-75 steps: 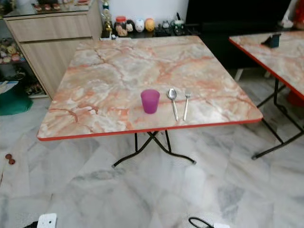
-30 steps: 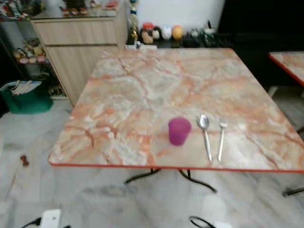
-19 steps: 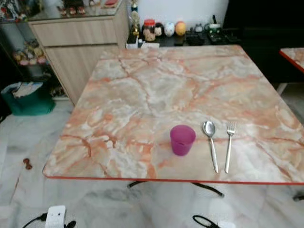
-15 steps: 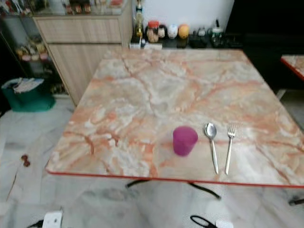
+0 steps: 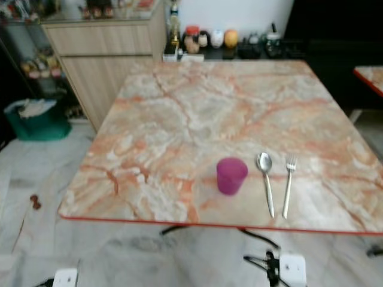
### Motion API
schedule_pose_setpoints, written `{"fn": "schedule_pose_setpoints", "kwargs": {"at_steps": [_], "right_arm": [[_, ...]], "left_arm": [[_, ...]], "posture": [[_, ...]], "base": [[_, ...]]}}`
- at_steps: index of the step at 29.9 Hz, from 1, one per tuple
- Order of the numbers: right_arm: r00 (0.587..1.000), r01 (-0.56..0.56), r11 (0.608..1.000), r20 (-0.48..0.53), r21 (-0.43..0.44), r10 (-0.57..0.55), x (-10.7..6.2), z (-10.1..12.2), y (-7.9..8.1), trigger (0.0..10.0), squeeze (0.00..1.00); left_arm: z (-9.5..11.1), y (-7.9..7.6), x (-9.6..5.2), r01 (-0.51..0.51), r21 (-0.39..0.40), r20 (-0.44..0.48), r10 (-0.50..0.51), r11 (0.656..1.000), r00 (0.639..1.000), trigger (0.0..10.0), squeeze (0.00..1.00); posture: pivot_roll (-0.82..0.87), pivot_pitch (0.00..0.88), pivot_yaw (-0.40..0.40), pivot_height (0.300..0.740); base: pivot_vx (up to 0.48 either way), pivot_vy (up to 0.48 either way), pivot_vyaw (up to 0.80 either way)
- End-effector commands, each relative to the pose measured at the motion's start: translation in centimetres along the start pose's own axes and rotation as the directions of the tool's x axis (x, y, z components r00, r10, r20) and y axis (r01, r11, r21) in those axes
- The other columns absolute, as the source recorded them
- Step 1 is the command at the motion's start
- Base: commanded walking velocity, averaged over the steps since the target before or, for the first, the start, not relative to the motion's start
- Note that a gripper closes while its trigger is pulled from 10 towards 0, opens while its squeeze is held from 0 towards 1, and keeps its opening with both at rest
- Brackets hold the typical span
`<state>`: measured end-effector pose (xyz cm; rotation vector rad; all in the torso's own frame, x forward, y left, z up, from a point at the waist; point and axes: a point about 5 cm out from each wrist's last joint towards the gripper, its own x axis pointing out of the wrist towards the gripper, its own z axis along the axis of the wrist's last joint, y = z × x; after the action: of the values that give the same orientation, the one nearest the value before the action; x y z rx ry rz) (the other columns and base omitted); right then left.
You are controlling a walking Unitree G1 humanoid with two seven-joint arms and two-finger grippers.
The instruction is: Setting the table
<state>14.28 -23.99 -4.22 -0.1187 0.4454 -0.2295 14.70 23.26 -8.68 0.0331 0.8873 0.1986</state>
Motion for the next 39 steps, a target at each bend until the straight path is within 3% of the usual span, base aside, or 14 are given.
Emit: {"fn": "schedule_pose_setpoints", "kwargs": {"at_steps": [1, 6, 13, 16, 18, 21, 25, 28, 29, 32, 36, 39], "right_arm": [[0.999, 0.039, 0.999, -0.007, 0.018, -0.038, -0.5, -0.3, -0.4, 10.0, 0.00], [0.999, 0.048, 0.999, 0.015, 0.023, -0.048, -1.1, 0.5, -0.6, 10.0, 0.00], [0.993, 0.085, 0.996, 0.077, 0.015, -0.086, -4.0, 2.5, -0.5, 10.0, 0.00], [0.983, 0.118, 0.993, 0.139, 0.007, -0.118, -4.9, 4.6, -0.6, 10.0, 0.00], [0.981, 0.123, 0.992, 0.151, 0.004, -0.123, -5.0, 5.2, -0.6, 10.0, 0.00], [0.965, 0.150, 0.988, 0.219, -0.020, -0.142, -4.8, 7.9, -0.9, 10.0, 0.00], [0.931, 0.208, 0.978, 0.301, 0.028, -0.207, -2.9, 11.6, -1.9, 10.0, 0.00], [0.912, 0.204, 0.974, 0.342, 0.102, -0.227, -0.3, 14.4, -1.9, 10.0, 0.00], [0.914, 0.183, 0.976, 0.344, 0.118, -0.213, 0.8, 15.4, -1.6, 10.0, 0.00], [0.907, 0.173, 0.977, 0.366, 0.123, -0.206, 1.7, 16.5, -1.3, 10.0, 0.00], [0.922, 0.090, 0.989, 0.366, 0.117, -0.127, 4.8, 18.9, 0.7, 10.0, 0.00], [0.933, 0.064, 0.990, 0.344, 0.126, -0.104, 5.7, 19.5, 1.4, 10.0, 0.00]], "left_arm": [[-0.3, 0.4, -0.1, -0.001, 0.027, -0.020, 0.001, 1.000, 1.000, 10.0, 0.00], [-0.1, 0.4, 0.0, -0.001, 0.028, -0.018, 0.001, 1.000, 1.000, 10.0, 0.00], [-0.2, 0.4, 0.0, -0.002, 0.031, -0.027, 0.003, 1.000, 1.000, 10.0, 0.00], [-0.2, 0.5, 0.0, -0.004, 0.033, -0.030, 0.005, 0.999, 1.000, 10.0, 0.00], [-0.1, 0.5, 0.0, -0.004, 0.035, -0.029, 0.005, 0.999, 1.000, 10.0, 0.00], [0.0, 0.5, 0.1, -0.004, 0.040, -0.028, 0.005, 0.999, 1.000, 10.0, 0.00], [0.3, 0.7, 0.1, -0.011, 0.035, -0.023, 0.012, 0.999, 1.000, 10.0, 0.00], [0.3, 0.7, 0.2, -0.016, 0.029, -0.020, 0.017, 0.999, 1.000, 10.0, 0.00], [0.3, 0.7, 0.1, -0.017, 0.027, -0.022, 0.018, 0.999, 1.000, 10.0, 0.00], [0.2, 0.7, 0.1, -0.018, 0.024, -0.023, 0.019, 1.000, 1.000, 10.0, 0.00], [-0.1, 0.4, 0.0, -0.019, 0.015, -0.025, 0.019, 1.000, 1.000, 10.0, 0.00], [-0.1, 0.4, 0.0, -0.019, 0.014, -0.026, 0.019, 1.000, 0.999, 10.0, 0.00]], "posture": [[-0.13, 0.000, 0.041, 0.732], [-0.13, 0.000, 0.036, 0.732], [-0.15, 0.000, 0.041, 0.732], [-0.16, 0.000, 0.052, 0.732], [-0.16, 0.000, 0.052, 0.732], [-0.17, 0.000, 0.055, 0.732], [-0.16, 0.000, 0.055, 0.732], [-0.16, 0.000, 0.055, 0.732], [-0.15, 0.000, 0.053, 0.732], [-0.15, 0.000, 0.056, 0.732], [-0.14, 0.000, 0.059, 0.732], [-0.14, 0.000, 0.061, 0.732]], "base": [[0.000, 0.000, 0.00], [0.000, 0.000, 0.00], [0.000, 0.000, 0.00], [0.000, 0.000, 0.00], [0.000, 0.000, 0.00], [0.000, 0.000, 0.00], [0.000, 0.000, 0.00], [0.000, 0.000, 0.00], [0.000, 0.000, 0.00], [0.000, 0.000, 0.00], [0.000, 0.000, 0.00], [0.000, 0.000, 0.00]]}}
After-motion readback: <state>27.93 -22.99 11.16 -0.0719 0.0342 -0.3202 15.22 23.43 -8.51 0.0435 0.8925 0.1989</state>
